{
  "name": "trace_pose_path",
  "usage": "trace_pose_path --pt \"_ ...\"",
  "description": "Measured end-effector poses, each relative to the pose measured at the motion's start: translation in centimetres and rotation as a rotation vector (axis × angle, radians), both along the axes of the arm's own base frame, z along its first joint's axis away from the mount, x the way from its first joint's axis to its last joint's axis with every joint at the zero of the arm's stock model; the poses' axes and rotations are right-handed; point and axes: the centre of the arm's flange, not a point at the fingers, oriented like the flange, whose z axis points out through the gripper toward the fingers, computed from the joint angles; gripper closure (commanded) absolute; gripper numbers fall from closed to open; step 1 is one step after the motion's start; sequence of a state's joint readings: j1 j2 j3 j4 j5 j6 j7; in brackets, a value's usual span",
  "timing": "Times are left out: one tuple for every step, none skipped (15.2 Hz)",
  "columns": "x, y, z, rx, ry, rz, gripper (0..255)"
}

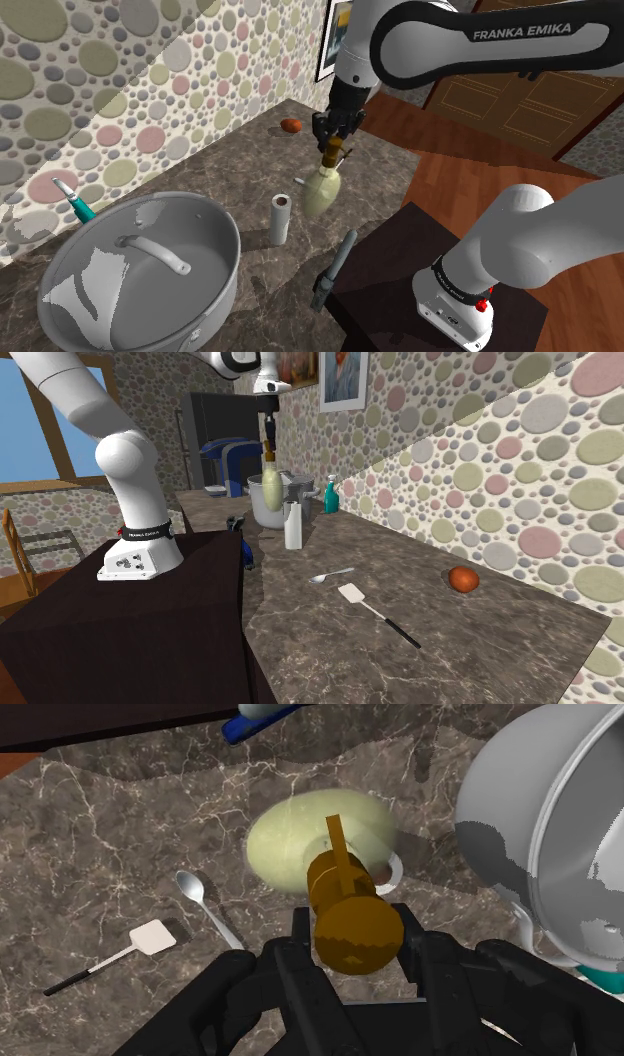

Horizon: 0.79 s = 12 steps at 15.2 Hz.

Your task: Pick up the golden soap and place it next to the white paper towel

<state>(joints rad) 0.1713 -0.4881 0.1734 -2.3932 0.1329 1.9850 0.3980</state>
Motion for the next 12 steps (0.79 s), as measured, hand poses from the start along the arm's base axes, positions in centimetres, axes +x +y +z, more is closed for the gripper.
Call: trace_pose_path --pt "0.0 0.0 -0.5 0.0 0.0 0.0 255" --pt "0.1 0.0 -1.0 0.0 0.0 0.0 255" --pt "0.1 0.0 -1.5 0.0 0.0 0.0 255" --pt "0.1 -0.1 -2.1 0.0 0.0 0.0 255" --pt "0.2 0.0 -2.5 0.0 0.0 0.0 255" --pt "0.1 -0.1 -3.1 0.0 0.0 0.0 255" --pt "0.1 -0.1 -3.6 0.0 0.0 0.0 255" --pt "0.2 0.0 -4.0 0.0 0.0 0.0 255" --pt "0.2 0.0 -4.6 0.0 0.0 0.0 255" --pt "0.1 -0.1 -5.2 0.0 0.0 0.0 255" --pt "0.2 -0.1 -5.7 0.0 0.0 0.0 255" --pt "0.1 -0.1 -6.2 0.0 0.0 0.0 255"
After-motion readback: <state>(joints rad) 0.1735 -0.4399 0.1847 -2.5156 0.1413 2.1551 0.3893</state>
